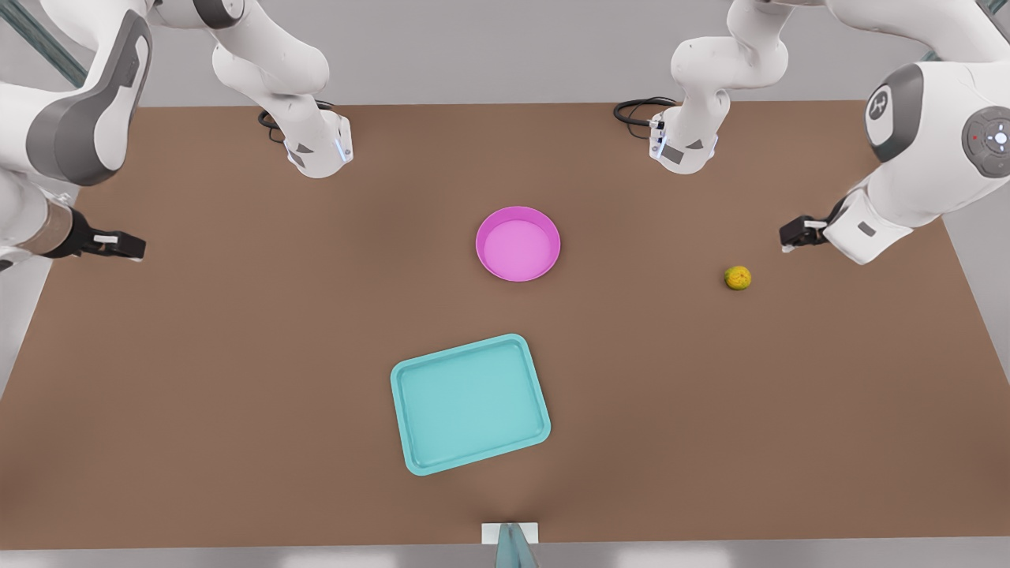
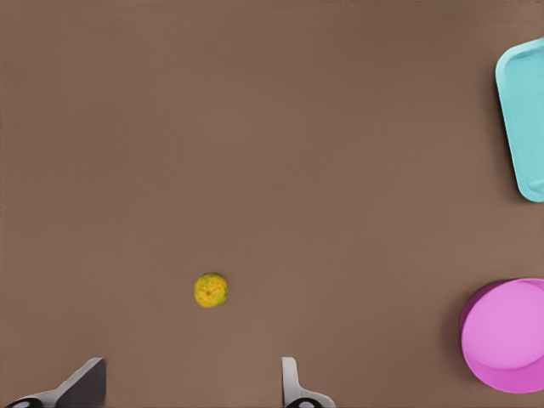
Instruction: Place the orange on the plate with the left arm and the plate on the tray with the right arm
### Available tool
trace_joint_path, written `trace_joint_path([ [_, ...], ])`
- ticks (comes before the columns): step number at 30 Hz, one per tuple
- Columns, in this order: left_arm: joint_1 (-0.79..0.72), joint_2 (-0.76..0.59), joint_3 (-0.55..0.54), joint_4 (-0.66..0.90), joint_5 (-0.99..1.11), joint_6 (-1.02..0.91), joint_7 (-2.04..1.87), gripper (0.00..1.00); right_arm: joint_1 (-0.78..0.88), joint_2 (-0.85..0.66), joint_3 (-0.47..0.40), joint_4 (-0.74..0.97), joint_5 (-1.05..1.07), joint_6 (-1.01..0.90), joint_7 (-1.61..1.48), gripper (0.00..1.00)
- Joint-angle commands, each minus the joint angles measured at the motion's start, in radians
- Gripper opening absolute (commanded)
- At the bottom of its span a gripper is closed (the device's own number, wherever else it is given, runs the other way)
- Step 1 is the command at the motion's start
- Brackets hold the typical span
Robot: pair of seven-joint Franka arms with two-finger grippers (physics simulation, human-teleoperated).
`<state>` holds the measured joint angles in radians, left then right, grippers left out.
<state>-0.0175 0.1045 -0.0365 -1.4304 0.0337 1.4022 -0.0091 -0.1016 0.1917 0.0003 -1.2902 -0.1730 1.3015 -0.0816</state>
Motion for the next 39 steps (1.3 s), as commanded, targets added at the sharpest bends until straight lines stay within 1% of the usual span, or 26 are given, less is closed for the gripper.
trace_joint_path([
  [1, -0.004, 0.0, 0.0, -0.004, 0.002, 0.078, 0.0, 1.0, 0.0, 0.0, 0.001, -0.001, 0.006, 0.067, -0.05, 1.0],
  [2, -0.002, 0.004, 0.0, -0.011, -0.001, 0.078, -0.011, 1.0, 0.0, 0.002, 0.0, -0.001, 0.006, 0.067, -0.05, 1.0],
  [3, -0.004, 0.029, 0.0, -0.148, -0.005, 0.101, -0.015, 1.0, 0.0, 0.006, 0.0, -0.001, 0.006, 0.067, -0.05, 1.0],
  [4, -0.006, 0.03, 0.0, -0.356, -0.005, 0.228, -0.017, 1.0, 0.0, 0.008, 0.0, -0.001, 0.006, 0.067, -0.05, 1.0],
  [5, -0.009, 0.034, 0.0, -0.507, -0.005, 0.427, -0.018, 1.0, 0.0, 0.008, 0.0, -0.001, 0.006, 0.067, -0.05, 1.0],
  [6, -0.009, 0.037, 0.0, -0.603, -0.005, 0.576, -0.014, 1.0, 0.0, 0.009, 0.0, -0.001, 0.006, 0.067, -0.05, 1.0],
  [7, -0.009, 0.037, 0.009, -0.745, -0.001, 0.814, 0.0, 1.0, 0.0, 0.011, 0.0, -0.001, 0.006, 0.044, -0.049, 1.0],
  [9, -0.007, 0.066, 0.058, -0.817, 0.0, 0.931, 0.13, 1.0, 0.0, 0.012, 0.0, -0.001, 0.006, 0.036, -0.047, 1.0],
  [10, -0.007, 0.076, 0.061, -0.857, 0.0, 1.005, 0.13, 1.0, 0.0, 0.011, 0.0, -0.008, 0.006, 0.036, -0.046, 1.0],
  [13, -0.007, 0.101, 0.101, -0.901, 0.003, 1.066, 0.169, 1.0, 0.0, 0.014, 0.0, -0.009, 0.006, 0.03, -0.046, 1.0],
  [16, -0.002, 0.126, 0.148, -0.903, 0.005, 1.067, 0.271, 1.0, -0.001, 0.014, 0.0, -0.015, 0.006, 0.03, -0.046, 1.0],
  [21, -0.004, 0.135, 0.148, -0.949, 0.005, 1.054, 0.271, 1.0, -0.001, 0.012, 0.0, -0.024, 0.006, 0.032, -0.046, 1.0],
  [26, 0.002, 0.147, 0.179, -0.953, 0.005, 1.048, 0.271, 1.0, -0.001, 0.012, 0.0, -0.035, 0.006, 0.032, -0.046, 1.0],
  [39, 0.001, 0.205, 0.179, -0.987, 0.003, 1.075, 0.27, 1.0, -0.001, 0.014, 0.0, -0.041, 0.006, 0.033, -0.047, 1.0],
])
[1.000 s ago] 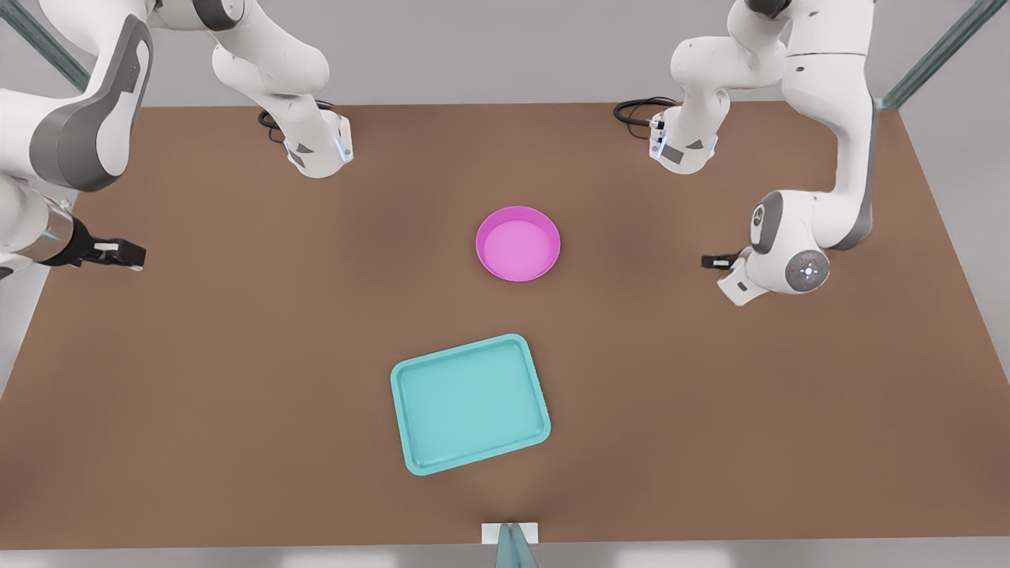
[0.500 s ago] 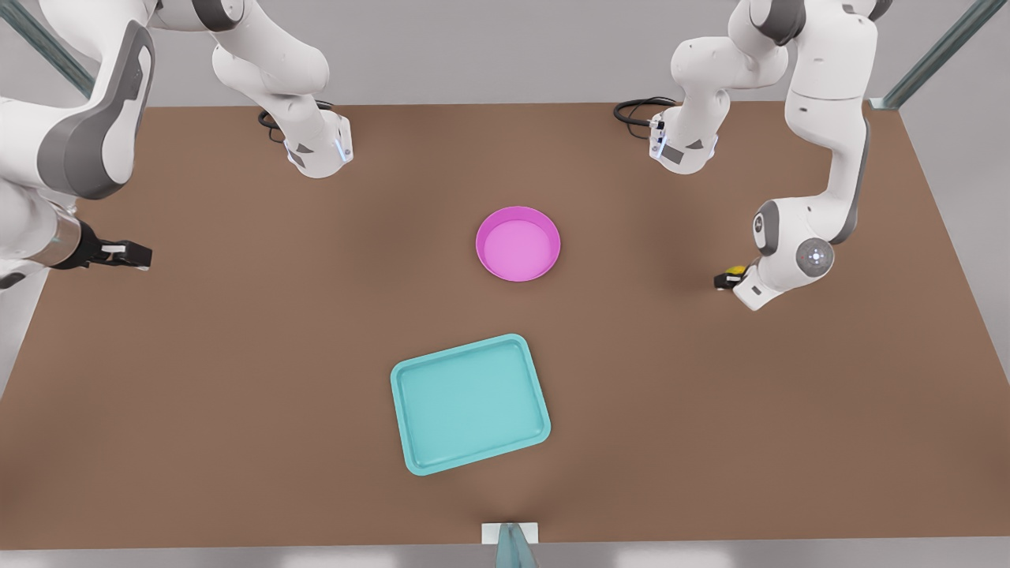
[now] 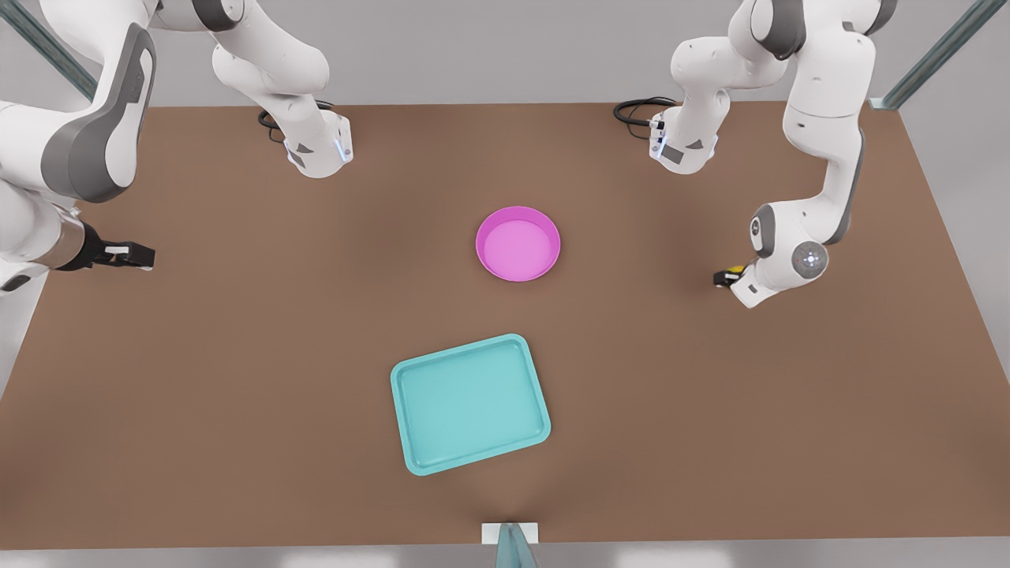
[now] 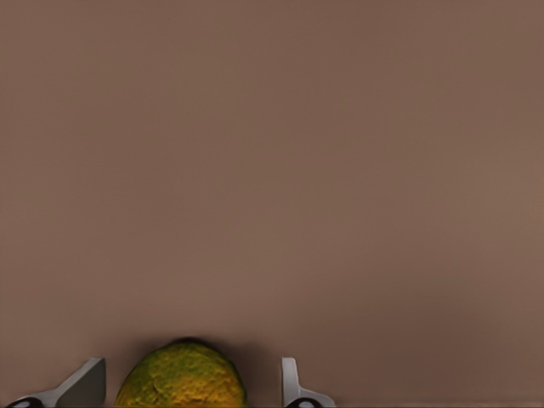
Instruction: Place the orange on the plate with the left arm and the plate on the tray with the right arm
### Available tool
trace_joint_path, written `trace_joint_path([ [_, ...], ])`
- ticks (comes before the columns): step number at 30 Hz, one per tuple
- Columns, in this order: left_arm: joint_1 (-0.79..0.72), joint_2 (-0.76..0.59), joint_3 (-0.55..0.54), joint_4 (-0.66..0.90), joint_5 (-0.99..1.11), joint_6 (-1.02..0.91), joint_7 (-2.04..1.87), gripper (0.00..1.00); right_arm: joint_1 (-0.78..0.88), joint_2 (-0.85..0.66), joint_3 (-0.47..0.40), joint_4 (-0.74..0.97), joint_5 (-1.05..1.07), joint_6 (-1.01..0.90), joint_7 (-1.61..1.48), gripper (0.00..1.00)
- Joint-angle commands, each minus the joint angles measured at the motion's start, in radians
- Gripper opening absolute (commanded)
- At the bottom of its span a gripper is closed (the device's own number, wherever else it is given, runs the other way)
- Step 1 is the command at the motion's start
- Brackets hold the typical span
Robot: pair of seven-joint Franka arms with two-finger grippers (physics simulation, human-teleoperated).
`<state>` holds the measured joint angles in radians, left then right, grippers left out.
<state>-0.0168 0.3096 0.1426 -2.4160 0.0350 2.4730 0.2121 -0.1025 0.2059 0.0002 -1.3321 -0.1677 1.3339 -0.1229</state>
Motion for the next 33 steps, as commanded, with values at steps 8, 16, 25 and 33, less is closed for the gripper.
trace_joint_path([
  [8, 0.001, 0.003, 0.002, -0.003, 0.002, 0.0, 0.05, 1.0, 0.001, 0.0, 0.0, 0.001, 0.0, 0.001, -0.006, 1.0],
  [16, 0.001, 0.011, 0.011, -0.003, 0.002, 0.0, 0.05, 0.77, 0.001, 0.007, 0.0, 0.001, 0.0, 0.001, -0.009, 1.0],
  [25, 0.001, 0.005, 0.012, -0.003, -0.001, -0.029, 0.032, 0.67, 0.0, 0.007, 0.0, 0.001, 0.0, 0.002, -0.014, 1.0],
  [33, -0.109, -0.155, -0.053, 0.06, -0.012, -0.334, -0.177, 0.67, -0.002, 0.012, -0.002, 0.001, 0.0, 0.005, -0.014, 1.0],
])
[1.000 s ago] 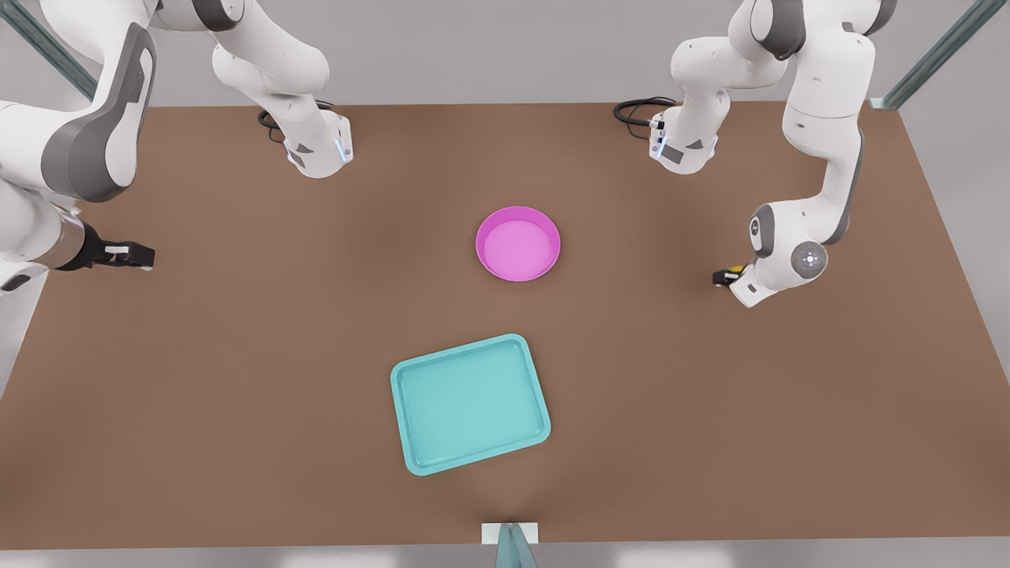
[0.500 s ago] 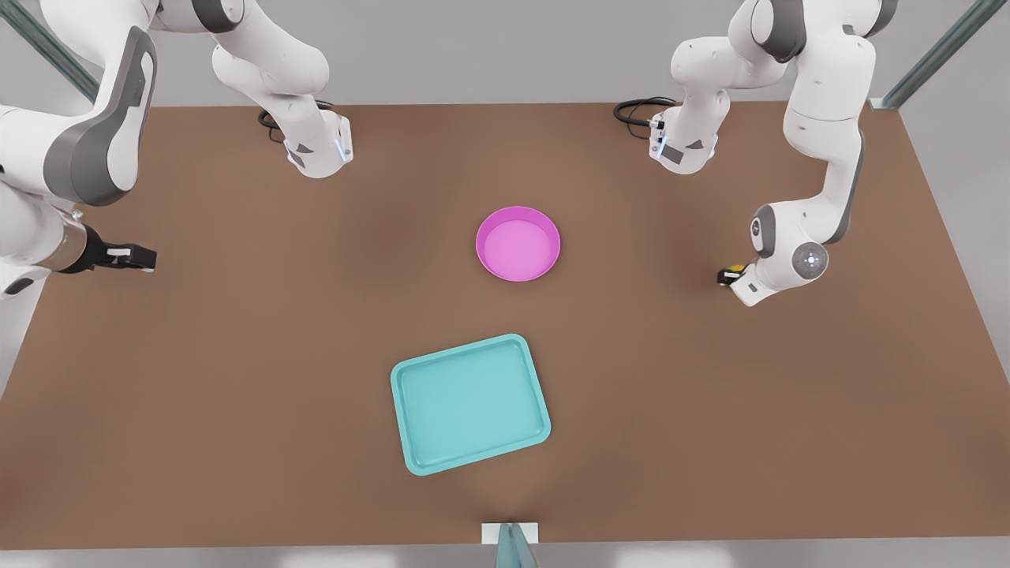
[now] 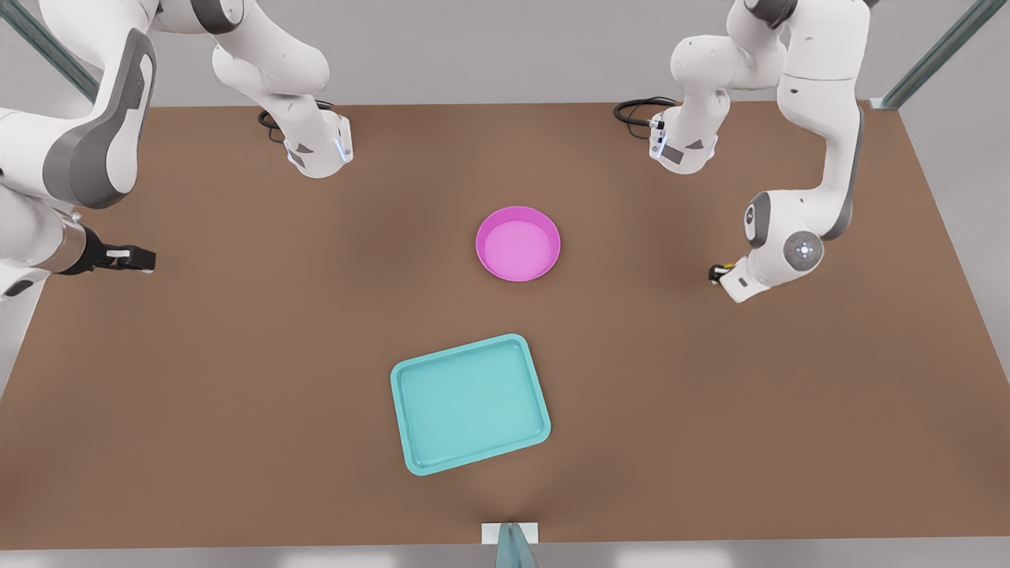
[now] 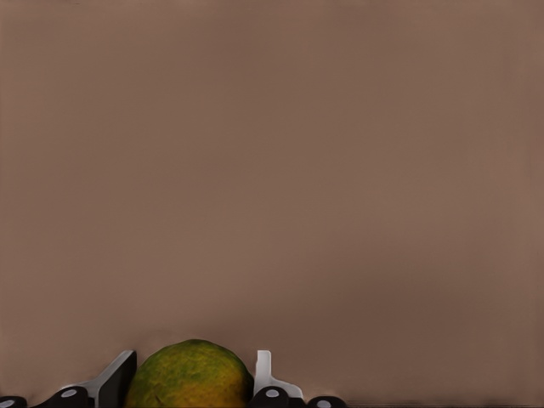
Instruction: Place the orange on the plate with the left arm and the plate on the tray with the right arm
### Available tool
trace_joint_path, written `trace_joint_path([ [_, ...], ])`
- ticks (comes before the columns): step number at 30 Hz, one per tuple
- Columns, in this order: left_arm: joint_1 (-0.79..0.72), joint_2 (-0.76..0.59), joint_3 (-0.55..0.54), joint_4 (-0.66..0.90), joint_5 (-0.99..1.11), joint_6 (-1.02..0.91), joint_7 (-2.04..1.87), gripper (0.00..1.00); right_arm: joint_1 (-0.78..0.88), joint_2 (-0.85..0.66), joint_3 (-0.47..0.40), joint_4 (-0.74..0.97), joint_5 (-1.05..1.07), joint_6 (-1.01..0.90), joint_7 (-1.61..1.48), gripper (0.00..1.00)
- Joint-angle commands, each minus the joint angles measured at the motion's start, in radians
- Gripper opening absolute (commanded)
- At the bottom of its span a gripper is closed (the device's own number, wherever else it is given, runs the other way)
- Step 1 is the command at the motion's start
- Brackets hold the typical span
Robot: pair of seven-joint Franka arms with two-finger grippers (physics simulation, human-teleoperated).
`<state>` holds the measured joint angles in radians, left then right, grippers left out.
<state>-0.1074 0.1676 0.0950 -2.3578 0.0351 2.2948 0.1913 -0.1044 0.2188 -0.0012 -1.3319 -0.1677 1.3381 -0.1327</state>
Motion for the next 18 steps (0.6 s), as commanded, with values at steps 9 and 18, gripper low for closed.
trace_joint_path([
  [9, -0.661, 0.262, -0.199, 0.508, -0.236, -0.367, -1.033, 0.68, 0.0, -0.001, -0.002, -0.001, -0.001, -0.001, -0.004, 1.0],
  [18, -0.749, 0.326, -0.198, 0.532, -0.259, -0.299, -1.122, 0.68, 0.009, 0.016, 0.001, -0.029, 0.004, 0.01, 0.007, 1.0],
])
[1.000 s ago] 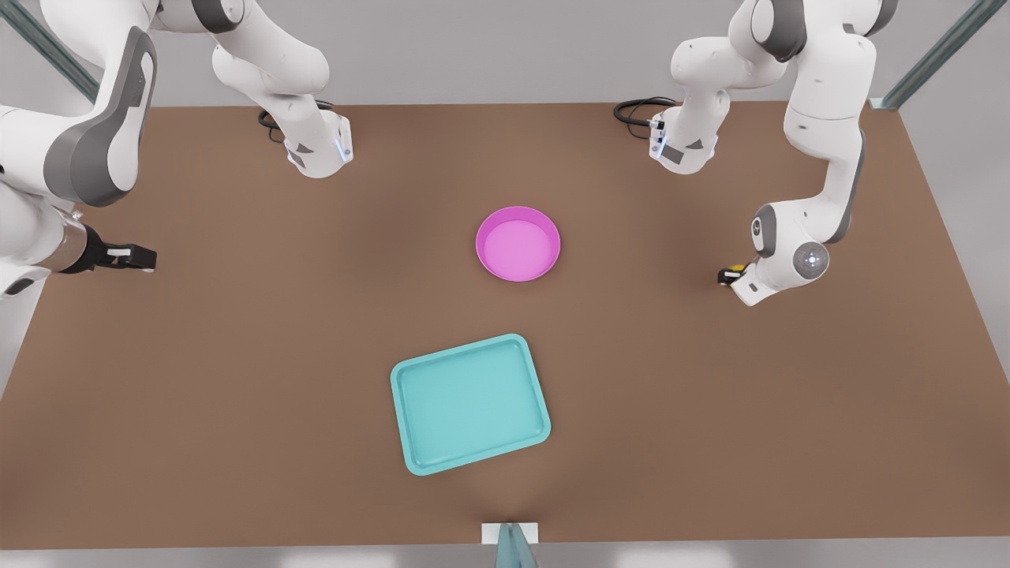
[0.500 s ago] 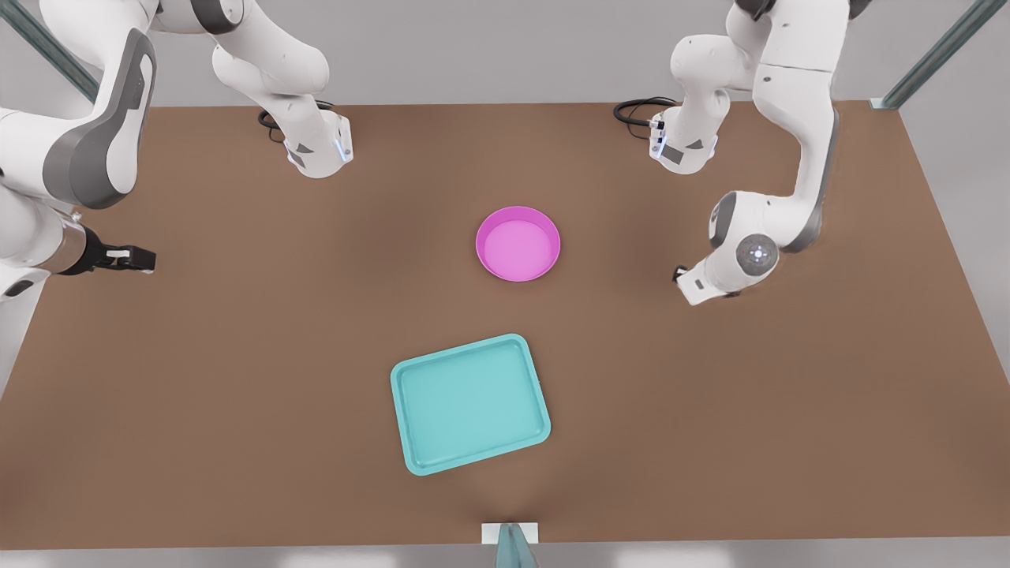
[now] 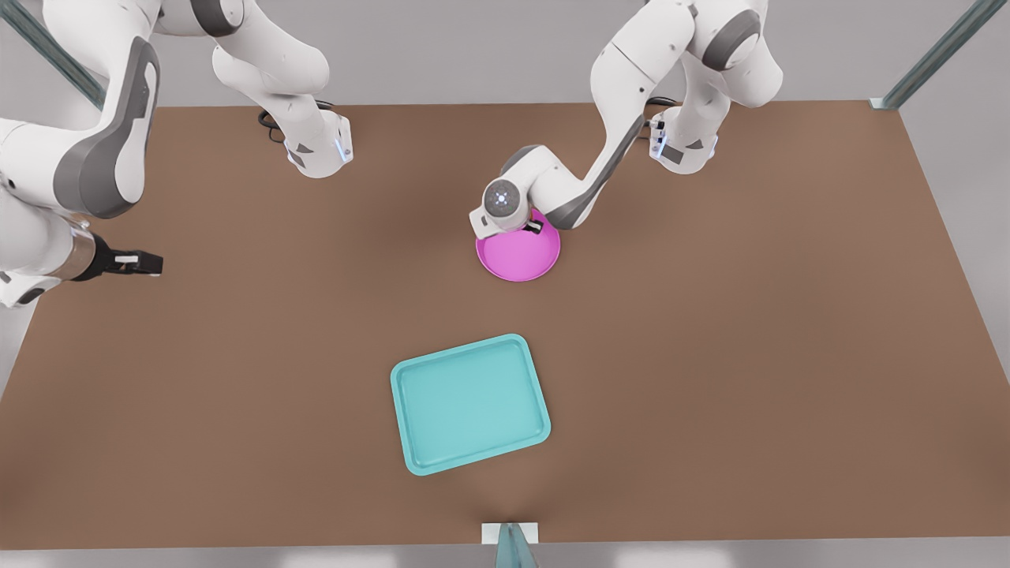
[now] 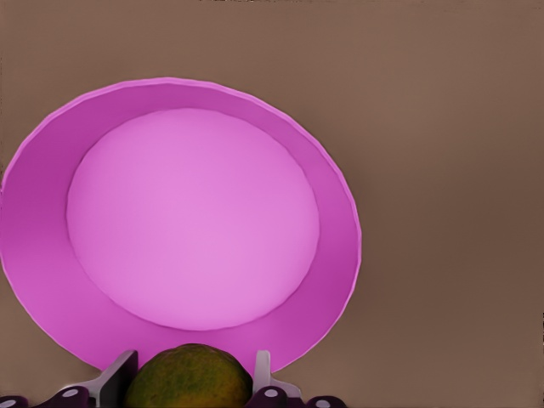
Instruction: Place the orange on the plate with the left arm and the plate on the tray with the right arm
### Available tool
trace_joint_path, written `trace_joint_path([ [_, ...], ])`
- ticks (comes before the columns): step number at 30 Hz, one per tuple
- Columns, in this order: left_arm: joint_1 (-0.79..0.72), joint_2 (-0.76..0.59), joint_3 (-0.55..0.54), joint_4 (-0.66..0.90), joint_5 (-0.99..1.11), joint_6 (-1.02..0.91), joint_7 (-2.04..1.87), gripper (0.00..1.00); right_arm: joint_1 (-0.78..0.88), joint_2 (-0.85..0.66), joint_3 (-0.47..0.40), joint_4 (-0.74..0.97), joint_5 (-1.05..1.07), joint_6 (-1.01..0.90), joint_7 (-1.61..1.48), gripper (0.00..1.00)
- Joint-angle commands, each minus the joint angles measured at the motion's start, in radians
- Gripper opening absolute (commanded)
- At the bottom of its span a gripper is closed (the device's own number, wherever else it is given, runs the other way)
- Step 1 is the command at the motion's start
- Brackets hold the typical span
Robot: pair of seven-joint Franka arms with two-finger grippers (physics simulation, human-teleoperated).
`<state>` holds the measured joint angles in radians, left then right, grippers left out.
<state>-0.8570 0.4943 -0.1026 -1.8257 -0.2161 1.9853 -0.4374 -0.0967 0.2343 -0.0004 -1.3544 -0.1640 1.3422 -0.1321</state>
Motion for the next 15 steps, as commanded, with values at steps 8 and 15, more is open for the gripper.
trace_joint_path([
  [8, 0.027, -0.013, 0.012, -0.021, 0.001, 0.021, -0.475, 1.0, 0.019, -0.012, 0.002, -0.152, 0.109, 0.169, 0.023, 1.0],
  [15, 0.027, -0.244, 0.822, 0.542, 0.041, -0.933, 0.348, 1.0, 0.216, -0.145, 0.037, -0.733, 0.376, 0.758, 0.247, 1.0],
])
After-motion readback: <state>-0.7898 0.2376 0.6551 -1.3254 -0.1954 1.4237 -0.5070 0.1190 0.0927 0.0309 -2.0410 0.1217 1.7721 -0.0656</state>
